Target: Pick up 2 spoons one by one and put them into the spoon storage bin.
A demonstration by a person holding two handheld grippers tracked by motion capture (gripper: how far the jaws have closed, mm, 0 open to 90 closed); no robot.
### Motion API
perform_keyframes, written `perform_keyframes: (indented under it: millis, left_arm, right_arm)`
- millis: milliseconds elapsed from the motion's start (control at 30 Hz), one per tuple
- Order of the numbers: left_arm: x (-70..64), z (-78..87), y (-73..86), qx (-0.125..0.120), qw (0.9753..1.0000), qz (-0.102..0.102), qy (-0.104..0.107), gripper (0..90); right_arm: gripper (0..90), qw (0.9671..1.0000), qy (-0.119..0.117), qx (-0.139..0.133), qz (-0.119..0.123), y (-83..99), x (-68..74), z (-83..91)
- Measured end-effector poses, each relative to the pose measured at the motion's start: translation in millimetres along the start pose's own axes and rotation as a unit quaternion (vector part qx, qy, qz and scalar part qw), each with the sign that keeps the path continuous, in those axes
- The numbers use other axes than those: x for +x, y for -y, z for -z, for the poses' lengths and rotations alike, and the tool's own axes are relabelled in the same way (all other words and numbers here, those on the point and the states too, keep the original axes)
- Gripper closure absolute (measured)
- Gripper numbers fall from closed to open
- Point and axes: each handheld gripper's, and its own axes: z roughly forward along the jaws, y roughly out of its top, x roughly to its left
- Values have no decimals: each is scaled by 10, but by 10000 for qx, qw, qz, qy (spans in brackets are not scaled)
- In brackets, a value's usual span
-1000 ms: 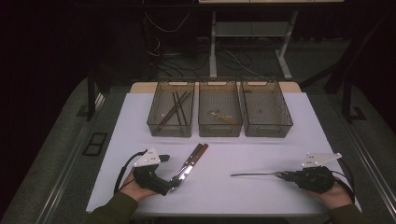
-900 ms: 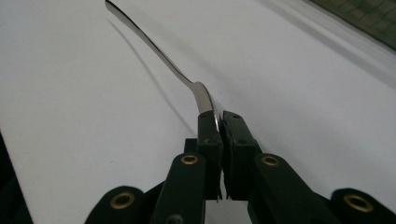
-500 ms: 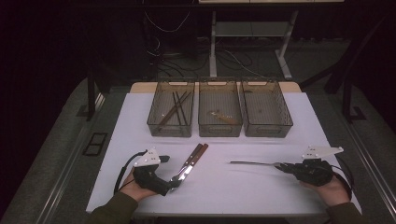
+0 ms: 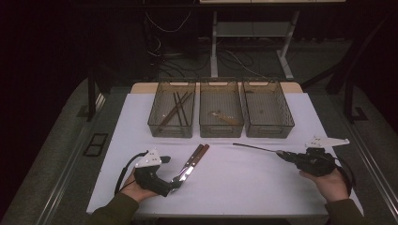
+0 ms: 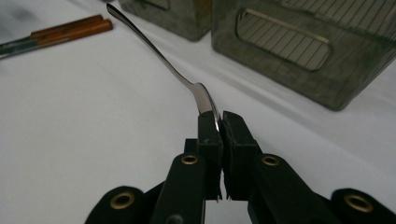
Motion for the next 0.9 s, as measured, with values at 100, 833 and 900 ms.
perform_keyframes:
  millis: [100, 833, 900]
  left_arm:
    - [0, -1, 0, 10, 10000, -14, 7, 0]
    - [-14, -15, -4, 56, 9999, -101, -34, 0]
    - [-13, -16, -5, 65, 9999, -117, -30, 0]
  right_arm:
    - [866, 9998, 173, -112, -67, -78, 4, 1]
    - [866, 9935, 889, -433, -555, -827, 85, -424]
    - [866, 9929, 925, -431, -606, -888, 91, -481]
